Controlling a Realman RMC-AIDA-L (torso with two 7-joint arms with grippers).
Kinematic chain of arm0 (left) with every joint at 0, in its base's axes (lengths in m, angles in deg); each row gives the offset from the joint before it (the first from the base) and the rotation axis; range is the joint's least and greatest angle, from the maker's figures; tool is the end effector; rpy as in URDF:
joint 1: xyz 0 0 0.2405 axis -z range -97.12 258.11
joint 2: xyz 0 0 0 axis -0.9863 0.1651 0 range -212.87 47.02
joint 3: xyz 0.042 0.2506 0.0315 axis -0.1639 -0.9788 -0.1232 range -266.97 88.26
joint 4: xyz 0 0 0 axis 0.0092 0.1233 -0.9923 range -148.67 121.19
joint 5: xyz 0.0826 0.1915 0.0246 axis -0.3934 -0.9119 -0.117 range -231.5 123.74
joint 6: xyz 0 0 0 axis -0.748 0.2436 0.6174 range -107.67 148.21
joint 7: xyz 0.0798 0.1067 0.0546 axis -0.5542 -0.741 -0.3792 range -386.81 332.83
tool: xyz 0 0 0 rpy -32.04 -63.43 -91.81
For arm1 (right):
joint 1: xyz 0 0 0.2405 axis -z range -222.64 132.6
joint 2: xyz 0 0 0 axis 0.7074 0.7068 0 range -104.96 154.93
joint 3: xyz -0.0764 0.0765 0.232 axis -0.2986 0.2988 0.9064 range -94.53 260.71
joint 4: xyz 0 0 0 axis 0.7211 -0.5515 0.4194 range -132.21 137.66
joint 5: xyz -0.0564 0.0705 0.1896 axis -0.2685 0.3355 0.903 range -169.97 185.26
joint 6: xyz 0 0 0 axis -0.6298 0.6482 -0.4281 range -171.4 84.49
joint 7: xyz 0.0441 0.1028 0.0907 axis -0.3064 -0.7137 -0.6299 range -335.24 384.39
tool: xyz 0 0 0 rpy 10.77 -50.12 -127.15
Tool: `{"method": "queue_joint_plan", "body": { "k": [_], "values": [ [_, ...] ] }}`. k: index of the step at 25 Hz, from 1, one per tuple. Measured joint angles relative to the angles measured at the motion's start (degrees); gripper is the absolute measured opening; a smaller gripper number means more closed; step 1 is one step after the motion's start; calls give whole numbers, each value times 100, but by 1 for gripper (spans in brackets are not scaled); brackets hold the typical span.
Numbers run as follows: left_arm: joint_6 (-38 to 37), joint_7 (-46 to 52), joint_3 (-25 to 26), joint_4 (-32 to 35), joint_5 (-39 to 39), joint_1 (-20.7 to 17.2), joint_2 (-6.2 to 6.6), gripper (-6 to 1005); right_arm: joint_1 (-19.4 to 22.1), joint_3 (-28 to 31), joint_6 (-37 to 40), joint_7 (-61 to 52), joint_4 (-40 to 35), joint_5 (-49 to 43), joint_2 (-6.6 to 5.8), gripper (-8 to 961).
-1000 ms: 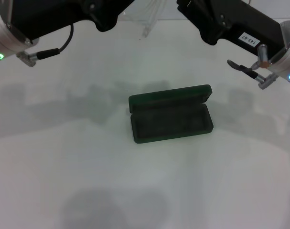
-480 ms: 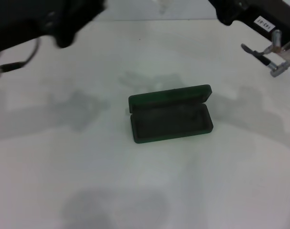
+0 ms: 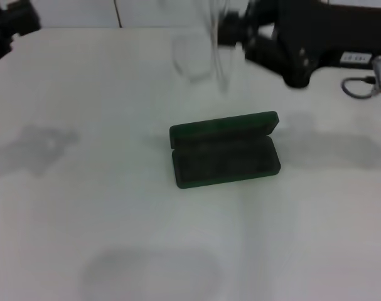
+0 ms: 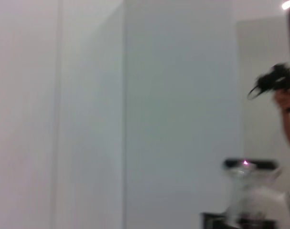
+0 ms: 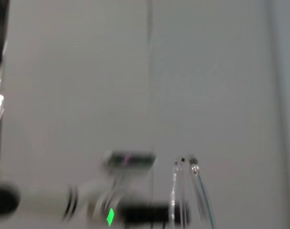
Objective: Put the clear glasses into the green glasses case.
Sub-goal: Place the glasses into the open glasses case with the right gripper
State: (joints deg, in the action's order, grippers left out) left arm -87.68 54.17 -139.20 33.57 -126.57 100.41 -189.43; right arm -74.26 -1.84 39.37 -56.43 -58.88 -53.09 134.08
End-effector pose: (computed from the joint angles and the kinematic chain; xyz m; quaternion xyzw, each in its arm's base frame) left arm -0.2365 0.2967 0.1409 -0.8835 -0.0597 -0.4391 0.1516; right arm 0.1011 0.3361 0.0437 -0.9120 -0.0353 0.4056 0.0488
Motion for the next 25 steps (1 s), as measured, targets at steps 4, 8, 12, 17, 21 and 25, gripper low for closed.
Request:
{"method": "queue_joint_plan", "body": {
  "k": [4, 8, 12, 17, 21, 25],
  "values": [
    [-5, -4, 460, -5, -388, -47, 5, 49, 138, 680, 174, -1871, -1752, -2223, 293, 74],
    [-13, -38, 705, 15, -586, -58, 37, 49, -52, 1007, 762, -3467, -3126, -4034, 586, 74],
    [-16, -49, 888, 4, -641, -61, 86, 49, -548, 1024, 1315, -4571, -3734, -5069, 619, 75],
    [-16, -48, 900, -5, -665, -63, 130, 49, -1467, 815, 1950, -5464, -3841, -6125, 625, 75],
    [-15, -61, 902, -12, -700, -25, 107, 49, -2142, 224, 2205, -5805, -3607, -7064, 641, 76],
    [-10, -89, 911, -52, -715, -13, 83, 49, -2530, -232, 2239, -5832, -3106, -7470, 682, 76]
  ]
}}
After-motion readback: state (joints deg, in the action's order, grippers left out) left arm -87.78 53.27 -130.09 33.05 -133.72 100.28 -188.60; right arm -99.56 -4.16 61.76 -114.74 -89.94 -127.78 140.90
